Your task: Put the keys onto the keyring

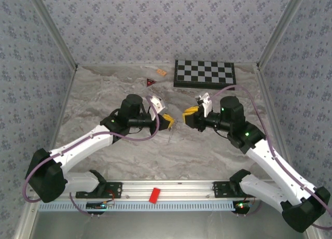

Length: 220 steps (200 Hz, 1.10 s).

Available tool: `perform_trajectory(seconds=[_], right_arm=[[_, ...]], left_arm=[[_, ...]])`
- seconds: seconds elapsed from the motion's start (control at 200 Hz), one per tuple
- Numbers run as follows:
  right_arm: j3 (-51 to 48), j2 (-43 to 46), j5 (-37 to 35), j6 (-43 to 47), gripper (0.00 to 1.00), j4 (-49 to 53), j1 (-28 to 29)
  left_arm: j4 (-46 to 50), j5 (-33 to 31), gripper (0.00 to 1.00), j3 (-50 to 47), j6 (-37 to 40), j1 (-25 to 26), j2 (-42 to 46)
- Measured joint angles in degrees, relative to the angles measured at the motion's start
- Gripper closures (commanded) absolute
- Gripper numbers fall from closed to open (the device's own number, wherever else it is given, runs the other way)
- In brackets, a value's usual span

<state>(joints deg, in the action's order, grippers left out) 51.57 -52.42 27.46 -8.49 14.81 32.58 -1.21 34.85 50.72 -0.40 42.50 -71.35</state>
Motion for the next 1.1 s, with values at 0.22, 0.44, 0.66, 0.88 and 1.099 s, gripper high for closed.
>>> perform_trajectory(seconds=[0.22, 0.44, 0.66, 0.88, 1.099], right_arm=[[7.6, -5.7, 0.4, 2.9, 0.73, 9.5, 0.8], [9.8, -9.8, 2.9, 4.7, 0.75, 13.1, 1.2], [10.0, -14.1, 6.5, 5.0, 0.76, 13.3, 1.7], [11.3, -16.9, 9.0, 5.4, 0.76, 13.3, 3.1], [11.3, -17.2, 9.4, 6.6, 0.78, 13.4, 3.6]], left_arm=[[-0.3, 0.0, 1.00, -2.8, 0.0, 0.0, 1.7], [-1.1, 0.0, 1.00, -5.0, 0.4, 0.0, 4.5], [-1.6, 0.0, 1.00, -5.2, 0.4, 0.0, 4.9], [-2.0, 0.0, 1.00, -5.2, 0.4, 0.0, 5.3], [-2.0, 0.0, 1.00, -5.2, 0.4, 0.0, 5.3]])
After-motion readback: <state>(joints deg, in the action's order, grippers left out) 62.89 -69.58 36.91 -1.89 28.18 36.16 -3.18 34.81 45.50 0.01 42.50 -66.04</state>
